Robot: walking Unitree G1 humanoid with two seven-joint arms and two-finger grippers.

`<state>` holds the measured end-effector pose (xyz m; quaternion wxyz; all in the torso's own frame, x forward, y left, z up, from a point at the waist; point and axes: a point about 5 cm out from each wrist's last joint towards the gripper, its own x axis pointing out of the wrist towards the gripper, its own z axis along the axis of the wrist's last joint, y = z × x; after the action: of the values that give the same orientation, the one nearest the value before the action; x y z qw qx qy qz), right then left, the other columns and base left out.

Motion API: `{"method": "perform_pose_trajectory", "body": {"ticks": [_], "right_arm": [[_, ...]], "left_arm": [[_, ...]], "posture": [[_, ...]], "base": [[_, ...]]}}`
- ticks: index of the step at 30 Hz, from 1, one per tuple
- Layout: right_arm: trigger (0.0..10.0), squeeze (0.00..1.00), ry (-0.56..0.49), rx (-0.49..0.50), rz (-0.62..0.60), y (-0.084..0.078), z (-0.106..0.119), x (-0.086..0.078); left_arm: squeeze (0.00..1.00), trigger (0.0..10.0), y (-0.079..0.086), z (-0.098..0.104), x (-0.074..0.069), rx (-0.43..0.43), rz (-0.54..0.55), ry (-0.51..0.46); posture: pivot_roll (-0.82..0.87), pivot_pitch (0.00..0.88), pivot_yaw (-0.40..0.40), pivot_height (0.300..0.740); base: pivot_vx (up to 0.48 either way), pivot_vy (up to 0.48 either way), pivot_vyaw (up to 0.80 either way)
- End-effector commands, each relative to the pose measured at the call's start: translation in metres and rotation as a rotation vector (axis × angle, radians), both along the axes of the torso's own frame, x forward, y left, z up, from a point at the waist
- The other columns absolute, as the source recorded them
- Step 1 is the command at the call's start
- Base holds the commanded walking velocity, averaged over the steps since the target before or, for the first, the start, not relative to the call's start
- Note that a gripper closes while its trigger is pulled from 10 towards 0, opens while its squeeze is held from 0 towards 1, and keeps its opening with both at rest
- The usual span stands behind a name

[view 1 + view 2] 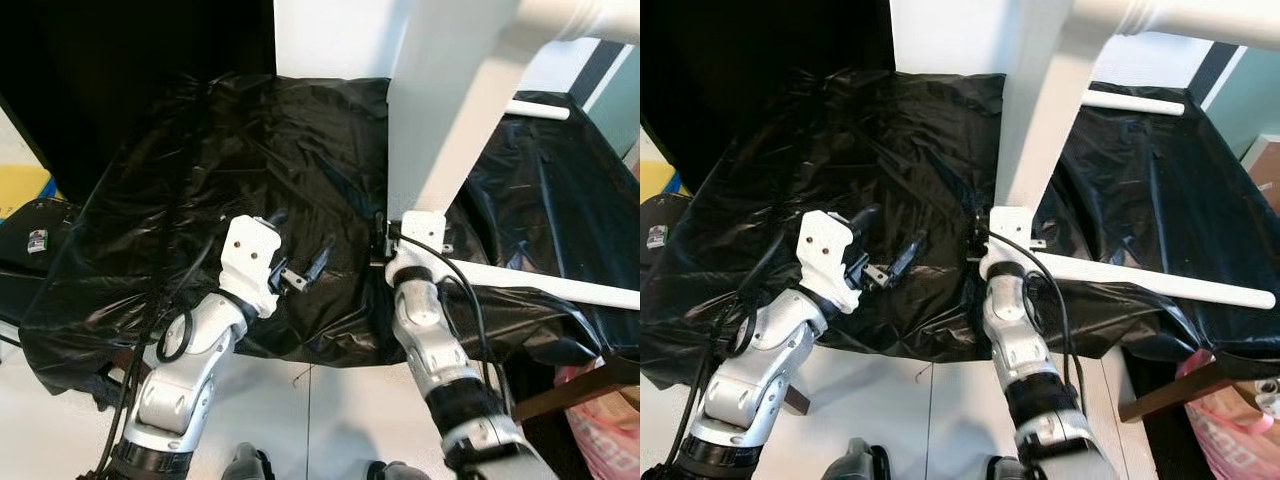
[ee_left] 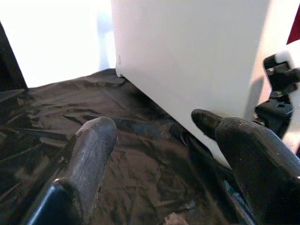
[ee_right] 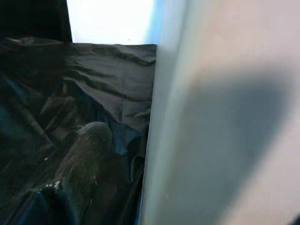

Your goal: Building children table

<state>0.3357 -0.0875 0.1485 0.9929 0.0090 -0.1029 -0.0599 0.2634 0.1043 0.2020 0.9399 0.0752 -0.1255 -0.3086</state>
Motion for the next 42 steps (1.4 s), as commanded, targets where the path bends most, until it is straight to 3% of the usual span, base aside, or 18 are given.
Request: {"method": "perform_pose_trajectory", "body": {"ticks": [1, 9, 10, 12, 13, 23, 28, 29, 31, 33, 34, 35, 36, 37, 38, 41, 42], "right_arm": [[10.0, 0.0, 0.004, 0.019, -0.016, -0.002, -0.003, 0.001], [10.0, 0.0, -0.012, 0.038, -0.029, -0.002, 0.0, 0.016], [4.4, 0.0, -0.005, 0.046, -0.005, -0.001, 0.002, 0.02], [0.6, 0.0, -0.005, 0.046, 0.039, 0.003, 0.003, 0.023], [0.0, 0.0, 0.002, 0.051, 0.081, 0.008, 0.002, 0.023], [0.0, 0.0, -0.054, 0.062, 0.495, 0.07, -0.002, -0.01], [0.0, 0.0, -0.06, 0.072, 0.61, 0.095, 0.0, -0.02], [0.0, 0.0, -0.046, 0.078, 0.639, 0.107, 0.001, -0.02], [0.0, 0.0, -0.04, 0.076, 0.641, 0.111, 0.002, -0.02], [0.0, 0.0, -0.023, 0.092, 0.665, 0.128, 0.007, -0.02], [0.5, 0.0, -0.018, 0.099, 0.671, 0.13, 0.007, -0.021], [9.1, 0.0, -0.013, 0.102, 0.673, 0.131, 0.006, -0.021], [10.0, 0.0, -0.003, 0.104, 0.674, 0.131, 0.005, -0.022], [10.0, 0.68, 0.002, 0.105, 0.675, 0.13, 0.003, -0.022], [10.0, 1.0, 0.004, 0.105, 0.677, 0.13, 0.002, -0.022], [10.0, 1.0, -0.008, 0.121, 0.672, 0.12, 0.002, -0.019], [10.0, 0.01, 0.003, 0.136, 0.702, 0.111, 0.001, -0.017]], "left_arm": [[0.0, 10.0, -0.003, -0.001, -0.001, 0.009, -0.031, -0.001], [0.0, 10.0, -0.006, -0.002, -0.001, -0.001, -0.025, 0.0], [0.0, 10.0, -0.002, -0.001, 0.001, 0.0, -0.007, -0.003], [0.0, 10.0, 0.004, 0.0, 0.003, 0.001, 0.015, -0.01], [0.0, 10.0, 0.005, 0.001, 0.004, 0.0, 0.021, -0.013], [0.0, 10.0, 0.037, 0.014, 0.009, 0.016, 0.139, -0.074], [0.0, 10.0, 0.042, 0.017, 0.008, 0.02, 0.16, -0.088], [0.0, 10.0, 0.043, 0.017, 0.007, 0.015, 0.165, -0.091], [0.0, 10.0, 0.042, 0.017, 0.007, 0.015, 0.166, -0.092], [0.0, 10.0, 0.041, 0.017, 0.006, 0.01, 0.166, -0.095], [0.0, 10.0, 0.041, 0.017, 0.006, 0.011, 0.167, -0.097], [0.0, 10.0, 0.042, 0.018, 0.005, 0.01, 0.169, -0.1], [0.0, 10.0, 0.042, 0.018, 0.005, 0.011, 0.171, -0.101], [0.0, 10.0, 0.042, 0.018, 0.004, 0.01, 0.173, -0.102], [0.0, 10.0, 0.042, 0.018, 0.004, 0.01, 0.174, -0.102], [0.0, 10.0, 0.041, 0.016, 0.001, 0.006, 0.178, -0.098], [0.0, 10.0, 0.039, 0.015, 0.0, 0.002, 0.171, -0.094]], "posture": [[0.09, 0.114, -0.046, 0.74], [0.09, 0.126, -0.052, 0.74], [0.09, 0.125, -0.054, 0.74], [0.09, 0.124, -0.055, 0.74], [0.09, 0.124, -0.055, 0.74], [0.11, 0.108, -0.084, 0.74], [0.12, 0.1, -0.099, 0.74], [0.13, 0.094, -0.109, 0.74], [0.13, 0.094, -0.109, 0.74], [0.14, 0.086, -0.12, 0.74], [0.15, 0.083, -0.127, 0.74], [0.16, 0.083, -0.13, 0.74], [0.16, 0.082, -0.133, 0.74], [0.17, 0.082, -0.135, 0.74], [0.17, 0.083, -0.136, 0.74], [0.17, 0.083, -0.141, 0.74], [0.17, 0.086, -0.14, 0.74]], "base": [[0.0, 0.0, 0.0], [0.0, 0.0, 0.0], [0.0, 0.0, 0.0], [0.0, 0.0, 0.0], [0.0, 0.0, 0.0], [0.0, 0.0, 0.0], [0.0, 0.0, 0.0], [0.0, 0.0, 0.0], [0.0, 0.0, 0.0], [0.0, 0.0, 0.0], [0.0, 0.0, 0.0], [0.0, 0.0, 0.0], [0.0, 0.0, 0.0], [0.0, 0.0, 0.0], [0.0, 0.0, 0.0], [0.0, 0.0, 0.0], [0.0, 0.0, 0.0]]}}
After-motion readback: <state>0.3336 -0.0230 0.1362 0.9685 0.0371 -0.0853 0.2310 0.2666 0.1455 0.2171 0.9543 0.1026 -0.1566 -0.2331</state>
